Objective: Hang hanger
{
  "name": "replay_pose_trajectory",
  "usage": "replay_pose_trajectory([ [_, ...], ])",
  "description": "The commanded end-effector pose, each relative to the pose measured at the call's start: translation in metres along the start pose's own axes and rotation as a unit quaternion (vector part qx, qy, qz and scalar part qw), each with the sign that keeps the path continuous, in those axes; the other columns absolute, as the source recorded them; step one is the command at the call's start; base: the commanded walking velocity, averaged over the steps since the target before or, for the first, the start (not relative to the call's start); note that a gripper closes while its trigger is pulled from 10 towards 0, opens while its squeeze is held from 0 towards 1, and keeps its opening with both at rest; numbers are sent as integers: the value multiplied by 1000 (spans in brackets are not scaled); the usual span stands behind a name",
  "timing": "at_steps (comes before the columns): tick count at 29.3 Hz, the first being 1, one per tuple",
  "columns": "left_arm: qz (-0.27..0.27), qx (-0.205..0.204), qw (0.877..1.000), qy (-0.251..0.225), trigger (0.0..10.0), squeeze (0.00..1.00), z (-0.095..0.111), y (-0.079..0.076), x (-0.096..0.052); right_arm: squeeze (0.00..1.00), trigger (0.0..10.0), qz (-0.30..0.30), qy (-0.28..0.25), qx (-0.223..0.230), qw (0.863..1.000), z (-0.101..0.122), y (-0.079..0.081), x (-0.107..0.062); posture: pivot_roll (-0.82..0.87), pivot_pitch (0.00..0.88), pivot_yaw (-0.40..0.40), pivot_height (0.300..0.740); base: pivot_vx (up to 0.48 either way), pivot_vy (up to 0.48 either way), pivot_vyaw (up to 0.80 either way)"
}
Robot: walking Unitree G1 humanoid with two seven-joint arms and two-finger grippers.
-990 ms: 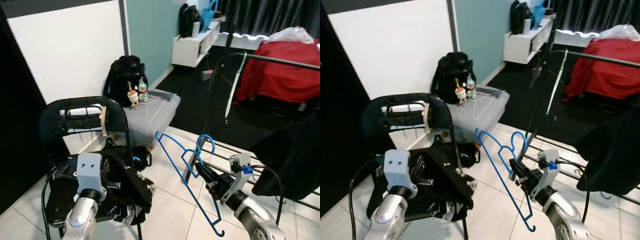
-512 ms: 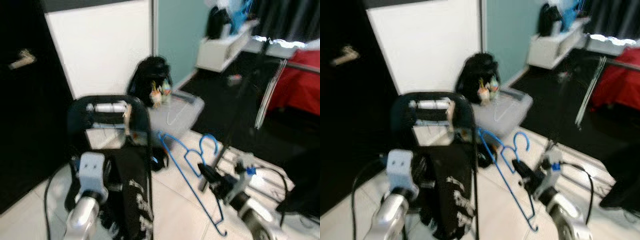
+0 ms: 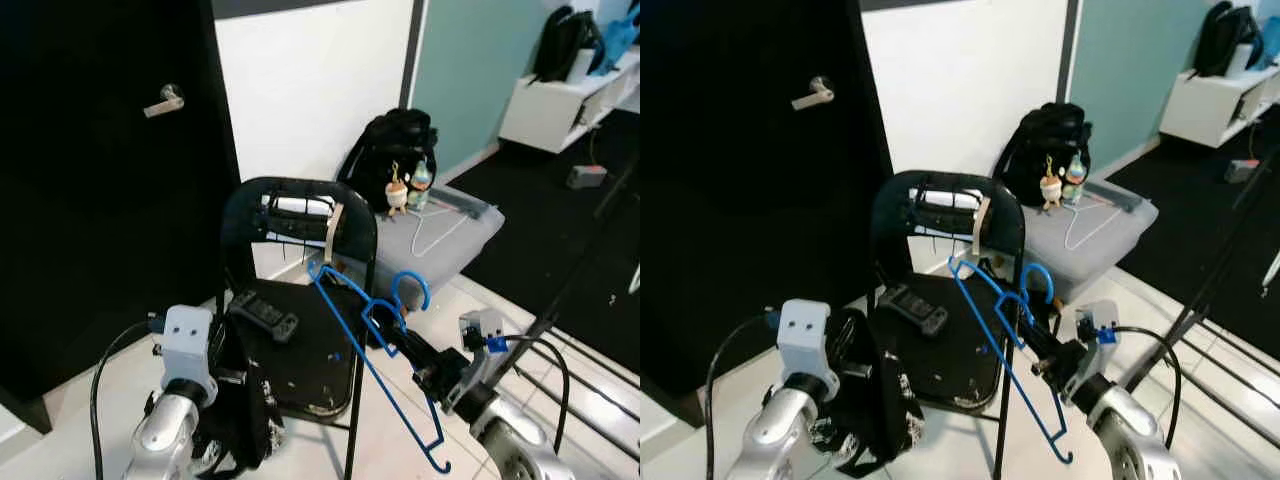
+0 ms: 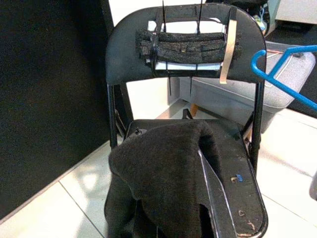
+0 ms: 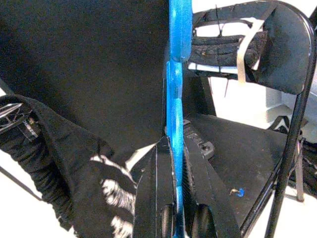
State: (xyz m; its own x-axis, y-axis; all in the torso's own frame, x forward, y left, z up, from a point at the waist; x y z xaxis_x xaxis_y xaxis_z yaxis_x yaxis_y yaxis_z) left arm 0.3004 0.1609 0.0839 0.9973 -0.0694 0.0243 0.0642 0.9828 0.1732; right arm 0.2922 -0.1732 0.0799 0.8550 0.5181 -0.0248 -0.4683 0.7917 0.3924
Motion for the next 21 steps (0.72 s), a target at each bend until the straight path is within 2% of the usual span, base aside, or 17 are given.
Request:
replay_pose_trajectory([
  [1, 0, 7, 1000, -14, 10000, 0, 8, 4, 2, 0, 10000, 3, -1, 1, 1000, -1, 2, 1, -96, 0, -2, 740, 0, 0, 712],
  [17, -12, -17, 1000, -7, 10000, 0, 5, 4, 3, 0, 10000, 3, 7, 4, 1000, -3, 2, -1, -102, 0, -3, 740, 0, 0, 712],
  [21, -9, -44, 999, -3, 10000, 0, 2, 6, 3, 0, 10000, 1, 9, 7, 1000, -3, 0, -2, -100, 0, -7, 740, 0, 0, 712],
])
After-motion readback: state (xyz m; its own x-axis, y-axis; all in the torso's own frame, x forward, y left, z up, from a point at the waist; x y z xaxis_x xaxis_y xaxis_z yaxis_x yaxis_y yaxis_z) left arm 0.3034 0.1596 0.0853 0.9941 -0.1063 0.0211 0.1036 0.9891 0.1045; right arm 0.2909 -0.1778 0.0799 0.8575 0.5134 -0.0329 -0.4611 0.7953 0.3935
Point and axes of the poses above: a point about 5 cm out from each wrist's last joint towards the gripper, its own x axis pointing out of the wrist towards the gripper, its own z axis along the axis of the wrist's last joint, y = z × x, the point moved 4 cm from there along x, pointing out of the wrist towards the gripper, and after that the axes turned 8 degrees about x, right-handed, at the moved point
